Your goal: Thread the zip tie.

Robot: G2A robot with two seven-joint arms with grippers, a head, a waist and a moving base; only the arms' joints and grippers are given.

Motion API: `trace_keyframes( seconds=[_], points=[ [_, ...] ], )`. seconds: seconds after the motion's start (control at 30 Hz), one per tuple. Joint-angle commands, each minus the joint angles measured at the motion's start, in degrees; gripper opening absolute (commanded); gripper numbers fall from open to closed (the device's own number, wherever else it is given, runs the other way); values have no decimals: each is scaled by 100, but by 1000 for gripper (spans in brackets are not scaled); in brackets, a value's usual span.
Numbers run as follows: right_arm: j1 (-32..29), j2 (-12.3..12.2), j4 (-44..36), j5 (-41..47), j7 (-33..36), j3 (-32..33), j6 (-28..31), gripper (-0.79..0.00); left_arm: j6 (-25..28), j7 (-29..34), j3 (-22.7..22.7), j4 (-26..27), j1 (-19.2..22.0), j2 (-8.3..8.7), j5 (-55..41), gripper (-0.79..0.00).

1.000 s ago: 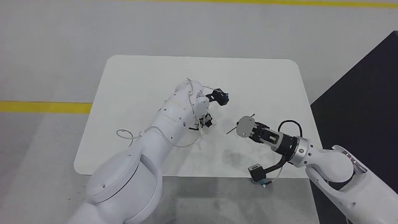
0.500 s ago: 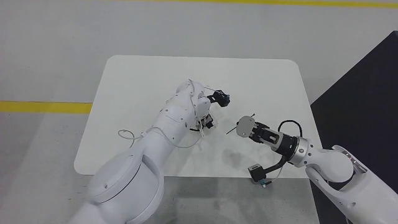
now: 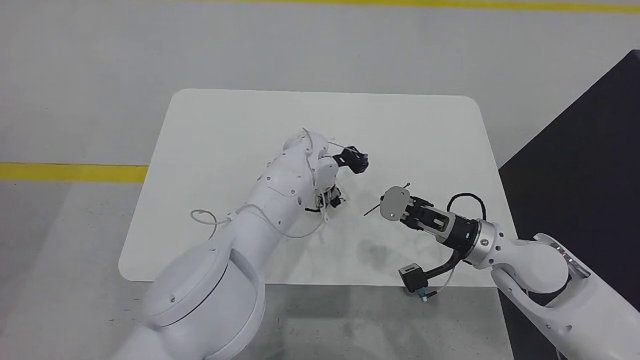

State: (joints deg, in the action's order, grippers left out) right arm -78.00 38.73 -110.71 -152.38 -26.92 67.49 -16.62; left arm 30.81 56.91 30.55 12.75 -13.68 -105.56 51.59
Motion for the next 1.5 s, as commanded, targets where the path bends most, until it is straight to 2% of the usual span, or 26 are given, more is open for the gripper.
trace_keyframes(
  seconds=[0.0,0.37,0.57,0.93,1.03,1.2,1.3,1.43,1.47],
  points=[
    [0,0,0,0,0,0,0,-785,-14,13,23,0,55,4,-18,-785],
    [0,0,0,0,0,0,0,-785,276,224,206,51,243,99,-248,-785],
    [0,0,0,0,0,0,0,-785,532,233,373,-56,305,227,-473,-785],
    [0,0,0,0,0,0,0,-785,929,155,639,161,317,491,-774,-785],
    [0,0,0,0,0,0,0,-785,1230,142,818,298,358,607,-1053,-785],
    [0,0,0,0,0,0,0,-785,1643,14,1127,612,432,893,-1461,-785],
    [0,0,0,0,0,0,0,-785,1797,-140,1287,988,332,1107,-1720,-785],
    [0,0,0,0,0,0,0,-785,1896,-239,1553,1706,-36,1449,-2380,-785],
    [0,0,0,0,0,0,0,-785,1896,-239,1553,1706,-36,1449,-2380,-785]
  ],
)
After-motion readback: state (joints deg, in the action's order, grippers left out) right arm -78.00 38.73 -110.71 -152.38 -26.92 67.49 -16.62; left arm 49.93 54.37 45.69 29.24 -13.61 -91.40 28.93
